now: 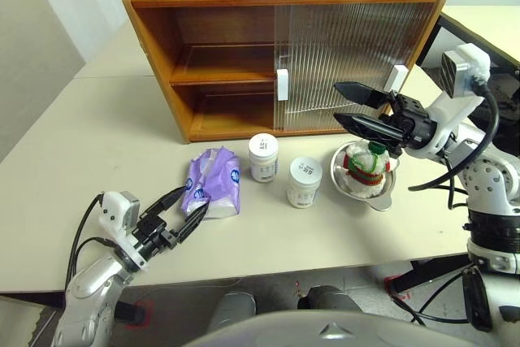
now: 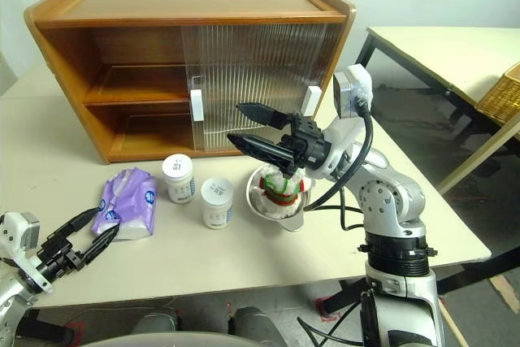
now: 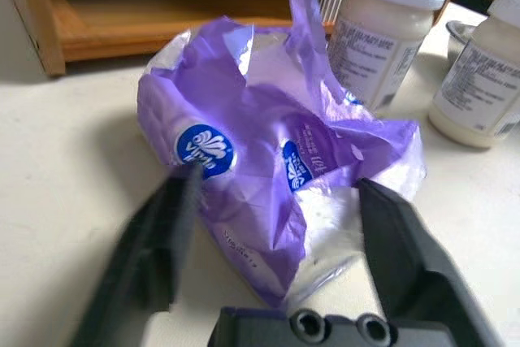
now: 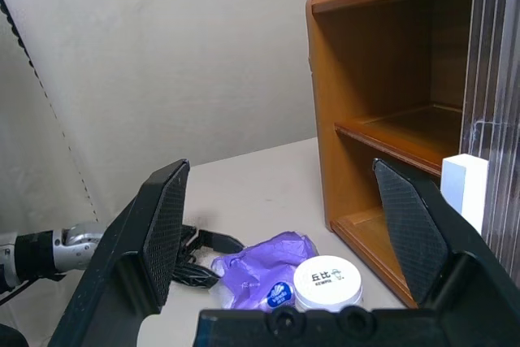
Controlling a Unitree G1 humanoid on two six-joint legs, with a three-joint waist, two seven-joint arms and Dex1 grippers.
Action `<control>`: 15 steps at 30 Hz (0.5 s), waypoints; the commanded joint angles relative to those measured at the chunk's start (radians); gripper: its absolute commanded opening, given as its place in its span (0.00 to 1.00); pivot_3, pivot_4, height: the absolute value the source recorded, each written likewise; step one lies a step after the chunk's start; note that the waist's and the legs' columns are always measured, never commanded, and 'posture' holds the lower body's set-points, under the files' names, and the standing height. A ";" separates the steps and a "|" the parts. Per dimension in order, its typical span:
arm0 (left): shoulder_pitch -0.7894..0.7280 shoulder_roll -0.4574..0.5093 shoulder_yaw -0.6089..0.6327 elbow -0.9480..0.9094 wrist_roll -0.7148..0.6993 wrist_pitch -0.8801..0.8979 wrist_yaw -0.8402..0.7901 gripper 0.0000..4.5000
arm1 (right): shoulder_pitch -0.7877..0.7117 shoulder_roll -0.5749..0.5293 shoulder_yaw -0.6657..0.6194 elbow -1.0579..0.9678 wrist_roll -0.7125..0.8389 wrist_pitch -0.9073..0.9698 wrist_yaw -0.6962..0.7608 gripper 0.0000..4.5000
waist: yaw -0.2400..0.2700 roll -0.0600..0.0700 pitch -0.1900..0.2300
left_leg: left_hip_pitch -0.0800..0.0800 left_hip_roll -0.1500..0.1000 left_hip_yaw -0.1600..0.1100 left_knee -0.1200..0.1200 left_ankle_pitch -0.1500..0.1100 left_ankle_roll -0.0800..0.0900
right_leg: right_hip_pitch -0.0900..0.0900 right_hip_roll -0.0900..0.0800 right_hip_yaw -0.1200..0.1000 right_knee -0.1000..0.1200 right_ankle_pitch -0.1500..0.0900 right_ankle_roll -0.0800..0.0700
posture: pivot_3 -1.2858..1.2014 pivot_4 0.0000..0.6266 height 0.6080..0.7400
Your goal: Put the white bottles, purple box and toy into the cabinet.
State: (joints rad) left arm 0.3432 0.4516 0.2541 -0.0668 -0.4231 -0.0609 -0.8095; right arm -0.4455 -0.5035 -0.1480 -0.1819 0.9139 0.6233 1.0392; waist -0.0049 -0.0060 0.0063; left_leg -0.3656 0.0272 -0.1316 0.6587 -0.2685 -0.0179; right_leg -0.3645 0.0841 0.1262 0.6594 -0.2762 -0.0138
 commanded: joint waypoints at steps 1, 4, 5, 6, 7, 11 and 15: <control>-0.010 0.006 -0.016 0.019 0.017 0.027 0.013 0.53 | 0.006 -0.001 -0.013 -0.010 0.009 0.000 -0.006 1.00 | -0.002 0.000 0.000 | 0.000 0.000 0.000 0.000 0.000 0.000 | 0.000 0.000 0.000 0.000 0.000 0.000 | 0.51 0.02 1.00; -0.023 0.008 -0.025 0.002 0.019 0.047 0.021 0.31 | 0.008 -0.001 -0.016 -0.013 0.009 -0.004 -0.009 1.00 | -0.005 0.000 0.000 | 0.000 0.001 0.000 0.000 0.000 0.000 | 0.000 0.001 0.000 0.000 0.000 -0.001 | 0.51 0.02 1.00; -0.026 0.010 -0.026 -0.010 0.017 0.058 0.026 0.24 | 0.009 0.000 -0.017 -0.014 0.009 -0.005 -0.010 1.00 | -0.005 0.000 0.000 | 0.000 0.001 0.000 0.000 0.000 0.000 | 0.000 0.001 0.000 0.000 0.000 -0.001 | 0.51 0.02 1.00; -0.027 0.011 -0.027 -0.018 0.016 0.066 0.028 0.16 | 0.009 0.000 -0.017 -0.014 0.009 -0.006 -0.011 1.00 | -0.006 0.000 0.000 | 0.000 0.001 0.000 0.000 0.000 0.000 | 0.000 0.001 0.000 0.000 0.000 -0.001 | 0.51 0.02 1.00; -0.029 0.012 -0.028 -0.025 0.015 0.073 0.030 0.07 | 0.010 0.001 -0.018 -0.015 0.009 -0.006 -0.012 1.00 | -0.007 0.000 0.000 | 0.000 0.001 0.000 0.000 0.000 0.000 | 0.000 0.001 0.000 0.000 0.000 -0.001 | 0.51 0.02 1.00; -0.027 0.022 -0.030 -0.105 0.002 0.131 0.055 0.01 | 0.010 0.002 -0.017 -0.017 0.011 -0.010 -0.017 1.00 | -0.008 0.000 0.000 | 0.000 0.001 0.000 0.000 0.000 0.000 | 0.000 0.002 0.000 0.000 0.000 -0.001 | 0.51 0.02 1.00; -0.047 0.034 -0.023 -0.237 -0.031 0.232 0.110 0.01 | 0.012 0.003 -0.016 -0.014 0.009 -0.017 -0.017 1.00 | -0.008 0.000 0.000 | 0.000 0.000 0.001 0.001 0.000 0.000 | 0.000 0.002 0.000 0.000 0.000 -0.001 | 0.51 0.01 1.00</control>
State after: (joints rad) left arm 0.3108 0.4753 0.2359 -0.2490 -0.4341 0.1212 -0.7241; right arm -0.4376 -0.5012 -0.1513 -0.1874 0.9240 0.6157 1.0251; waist -0.0130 -0.0064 0.0063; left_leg -0.3656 0.0271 -0.1305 0.6592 -0.2685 -0.0179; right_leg -0.3641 0.0864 0.1264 0.6594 -0.2761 -0.0143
